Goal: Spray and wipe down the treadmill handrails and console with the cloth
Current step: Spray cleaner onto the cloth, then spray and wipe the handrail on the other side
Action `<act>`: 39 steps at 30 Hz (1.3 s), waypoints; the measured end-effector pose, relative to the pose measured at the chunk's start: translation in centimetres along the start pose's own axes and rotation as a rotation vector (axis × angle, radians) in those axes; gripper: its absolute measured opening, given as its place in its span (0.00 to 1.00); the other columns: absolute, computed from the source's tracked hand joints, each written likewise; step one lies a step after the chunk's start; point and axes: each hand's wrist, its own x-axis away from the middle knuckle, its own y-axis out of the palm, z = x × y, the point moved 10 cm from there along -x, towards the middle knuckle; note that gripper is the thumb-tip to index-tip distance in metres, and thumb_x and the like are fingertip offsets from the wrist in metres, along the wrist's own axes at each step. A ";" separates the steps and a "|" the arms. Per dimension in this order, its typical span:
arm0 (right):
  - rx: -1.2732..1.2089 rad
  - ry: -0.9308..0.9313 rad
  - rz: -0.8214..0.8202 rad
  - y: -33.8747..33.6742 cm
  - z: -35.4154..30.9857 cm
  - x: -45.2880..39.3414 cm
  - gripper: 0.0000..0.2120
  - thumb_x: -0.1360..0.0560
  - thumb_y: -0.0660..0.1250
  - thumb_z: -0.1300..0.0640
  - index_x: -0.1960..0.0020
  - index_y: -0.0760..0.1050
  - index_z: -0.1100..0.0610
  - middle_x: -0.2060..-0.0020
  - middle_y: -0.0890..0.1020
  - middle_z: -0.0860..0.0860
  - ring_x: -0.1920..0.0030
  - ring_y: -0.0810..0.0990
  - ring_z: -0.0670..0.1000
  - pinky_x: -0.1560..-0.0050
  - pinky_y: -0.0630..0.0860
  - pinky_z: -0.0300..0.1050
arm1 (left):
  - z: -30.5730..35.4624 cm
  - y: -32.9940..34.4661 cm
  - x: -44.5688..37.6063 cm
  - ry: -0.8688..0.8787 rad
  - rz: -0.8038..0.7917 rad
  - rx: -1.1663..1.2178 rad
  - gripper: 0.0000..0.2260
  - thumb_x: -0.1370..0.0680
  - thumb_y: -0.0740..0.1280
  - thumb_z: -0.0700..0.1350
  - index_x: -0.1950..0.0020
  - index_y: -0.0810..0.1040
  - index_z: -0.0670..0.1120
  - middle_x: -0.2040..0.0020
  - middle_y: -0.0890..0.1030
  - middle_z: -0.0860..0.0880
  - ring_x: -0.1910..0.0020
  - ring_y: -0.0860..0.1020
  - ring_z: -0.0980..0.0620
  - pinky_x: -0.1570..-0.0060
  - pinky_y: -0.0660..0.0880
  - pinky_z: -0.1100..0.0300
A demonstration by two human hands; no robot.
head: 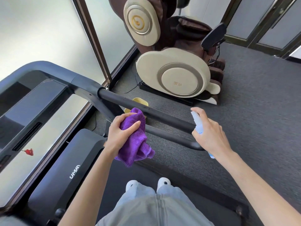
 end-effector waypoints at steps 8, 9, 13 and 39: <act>-0.115 -0.032 0.024 1.1 -3.3 -1.0 0.33 0.26 0.65 0.65 0.32 0.59 0.37 0.58 0.75 0.48 0.60 0.73 0.59 0.59 0.70 0.51 | 2.9 -4.1 -0.7 0.200 0.202 -0.206 0.10 0.25 0.72 0.49 0.45 0.79 0.59 0.45 0.77 0.54 0.46 0.75 0.60 0.38 0.71 0.56; -0.124 -0.039 0.029 1.3 -3.6 -1.1 0.33 0.26 0.65 0.65 0.32 0.59 0.37 0.58 0.75 0.49 0.60 0.74 0.60 0.59 0.71 0.51 | 3.6 -5.1 -1.3 0.237 0.254 -0.243 0.10 0.25 0.72 0.50 0.44 0.78 0.59 0.45 0.76 0.54 0.46 0.74 0.60 0.39 0.71 0.57; -0.149 -0.053 0.038 1.7 -4.8 -1.4 0.32 0.26 0.66 0.65 0.32 0.60 0.37 0.59 0.76 0.48 0.61 0.73 0.58 0.57 0.70 0.50 | 6.5 -8.5 -4.4 0.391 0.445 -0.329 0.13 0.24 0.68 0.53 0.40 0.79 0.53 0.42 0.74 0.52 0.43 0.72 0.60 0.39 0.68 0.65; -0.262 0.051 0.090 0.9 -2.4 -2.4 0.31 0.26 0.68 0.65 0.31 0.64 0.40 0.67 0.73 0.43 0.62 0.74 0.58 0.59 0.67 0.48 | 4.9 7.3 -9.5 0.642 -0.006 -1.149 0.23 0.22 0.56 0.62 0.58 0.81 0.47 0.60 0.77 0.48 0.59 0.73 0.46 0.56 0.67 0.52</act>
